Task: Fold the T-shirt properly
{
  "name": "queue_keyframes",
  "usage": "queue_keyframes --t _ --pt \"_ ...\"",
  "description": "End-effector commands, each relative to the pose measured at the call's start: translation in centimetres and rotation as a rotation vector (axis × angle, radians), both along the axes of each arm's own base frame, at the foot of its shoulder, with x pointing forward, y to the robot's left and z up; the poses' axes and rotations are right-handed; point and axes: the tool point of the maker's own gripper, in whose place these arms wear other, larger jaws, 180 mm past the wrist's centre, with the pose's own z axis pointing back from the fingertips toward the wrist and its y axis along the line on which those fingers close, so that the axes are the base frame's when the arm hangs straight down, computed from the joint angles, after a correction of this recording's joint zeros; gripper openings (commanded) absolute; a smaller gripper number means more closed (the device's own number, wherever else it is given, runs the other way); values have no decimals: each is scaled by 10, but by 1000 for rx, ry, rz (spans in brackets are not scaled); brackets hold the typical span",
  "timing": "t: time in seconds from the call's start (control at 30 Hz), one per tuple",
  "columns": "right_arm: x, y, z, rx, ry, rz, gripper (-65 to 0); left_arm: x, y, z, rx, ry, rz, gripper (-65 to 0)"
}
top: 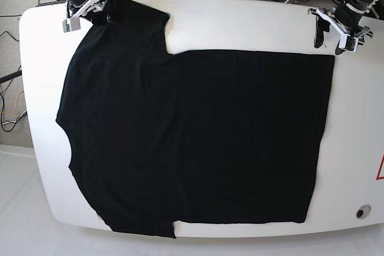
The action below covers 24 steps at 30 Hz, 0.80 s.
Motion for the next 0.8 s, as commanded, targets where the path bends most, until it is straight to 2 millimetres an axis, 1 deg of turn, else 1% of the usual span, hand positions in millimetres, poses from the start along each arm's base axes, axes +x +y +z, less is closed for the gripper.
queue_keyframes --t 0.0,0.13,0.2,0.33,0.47,0.53,0.77 --pt "-9 0 -4 -21 47 23 -334 7 0 12 -11 -42 -1 -293" --pt "-8 0 -4 -20 45 25 -357 11 3 17 -31 -57 17 -294" --pt "-7 -1 -5 -27 47 26 -350 15 16 29 -47 -91 57 -293" --pt "-7 -2 -5 -28 48 25 -333 21 20 39 -89 -119 80 -291" --pt "-7 -2 -5 -30 51 26 -321 23 21 43 -117 -124 81 -292" --pt "-9 0 -6 -36 64 42 -305 24 23 50 -123 -133 67 -291" --pt "-9 1 -6 -35 66 45 -303 27 26 53 -128 -132 49 -289"
